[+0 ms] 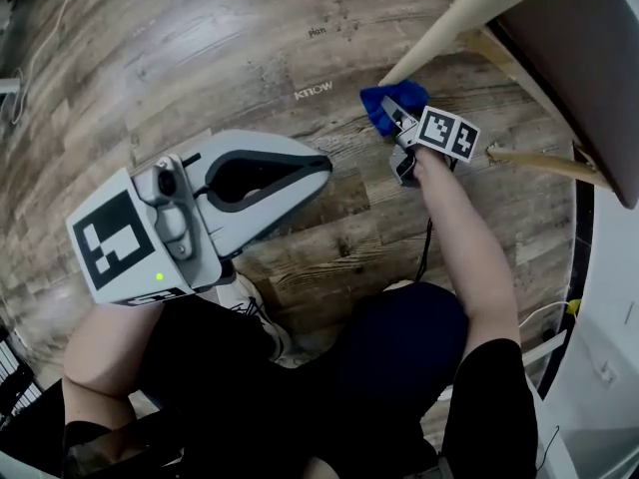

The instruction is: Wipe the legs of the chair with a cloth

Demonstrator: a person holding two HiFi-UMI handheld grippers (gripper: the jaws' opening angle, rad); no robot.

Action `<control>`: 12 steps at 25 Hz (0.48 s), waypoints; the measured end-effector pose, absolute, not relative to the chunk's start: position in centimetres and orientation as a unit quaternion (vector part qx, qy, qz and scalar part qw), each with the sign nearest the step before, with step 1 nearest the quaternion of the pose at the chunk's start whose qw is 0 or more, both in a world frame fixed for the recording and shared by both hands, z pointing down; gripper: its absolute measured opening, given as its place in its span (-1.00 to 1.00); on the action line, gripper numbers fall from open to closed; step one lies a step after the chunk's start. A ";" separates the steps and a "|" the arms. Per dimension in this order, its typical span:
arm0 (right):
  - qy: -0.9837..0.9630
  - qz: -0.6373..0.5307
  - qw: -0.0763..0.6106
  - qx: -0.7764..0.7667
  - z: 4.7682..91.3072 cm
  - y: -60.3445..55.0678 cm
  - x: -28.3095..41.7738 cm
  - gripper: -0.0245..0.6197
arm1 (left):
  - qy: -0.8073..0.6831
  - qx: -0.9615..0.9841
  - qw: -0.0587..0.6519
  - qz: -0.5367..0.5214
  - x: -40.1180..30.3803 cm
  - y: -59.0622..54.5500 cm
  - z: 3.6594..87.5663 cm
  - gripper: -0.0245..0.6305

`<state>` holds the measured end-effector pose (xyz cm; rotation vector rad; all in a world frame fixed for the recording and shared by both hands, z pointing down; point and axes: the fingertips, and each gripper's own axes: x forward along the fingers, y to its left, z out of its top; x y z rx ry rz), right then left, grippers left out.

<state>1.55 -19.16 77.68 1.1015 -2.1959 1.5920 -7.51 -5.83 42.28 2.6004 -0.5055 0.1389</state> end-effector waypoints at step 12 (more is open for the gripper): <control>-0.731 0.553 0.096 0.389 79.1 -19.5 2.3 -0.61 | -0.191 0.948 0.252 0.032 -7.8 -6.1 42.3 -0.93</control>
